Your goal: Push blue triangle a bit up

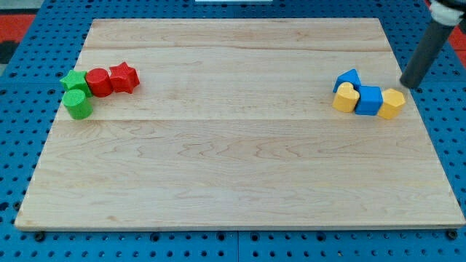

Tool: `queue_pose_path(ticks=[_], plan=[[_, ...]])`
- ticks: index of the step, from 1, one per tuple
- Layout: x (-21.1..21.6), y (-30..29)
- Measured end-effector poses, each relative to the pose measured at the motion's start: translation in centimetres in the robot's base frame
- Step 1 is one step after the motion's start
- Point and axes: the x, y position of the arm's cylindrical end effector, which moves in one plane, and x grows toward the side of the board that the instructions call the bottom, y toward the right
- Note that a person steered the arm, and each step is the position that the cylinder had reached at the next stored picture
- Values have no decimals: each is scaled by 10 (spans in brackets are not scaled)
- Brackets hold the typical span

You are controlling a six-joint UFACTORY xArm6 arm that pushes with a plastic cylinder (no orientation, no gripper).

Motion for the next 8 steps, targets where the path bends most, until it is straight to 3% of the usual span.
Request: queue_pose_path(ticks=[1,2,3,4,5,6,8], plan=[[5,-52],[-50,-74],[-51,-172],[-75,-85],[-46,-66],[-9,-104],[-18,-266]])
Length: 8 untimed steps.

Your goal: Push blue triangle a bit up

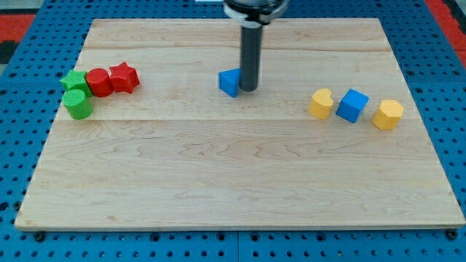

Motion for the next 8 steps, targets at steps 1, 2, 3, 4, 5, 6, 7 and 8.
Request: queue_pose_path(ticks=[1,2,3,4,5,6,7,8], plan=[[2,3],[8,3],[39,3],[40,-27],[3,-68],[-4,-87],[-2,-82],[22,-53]])
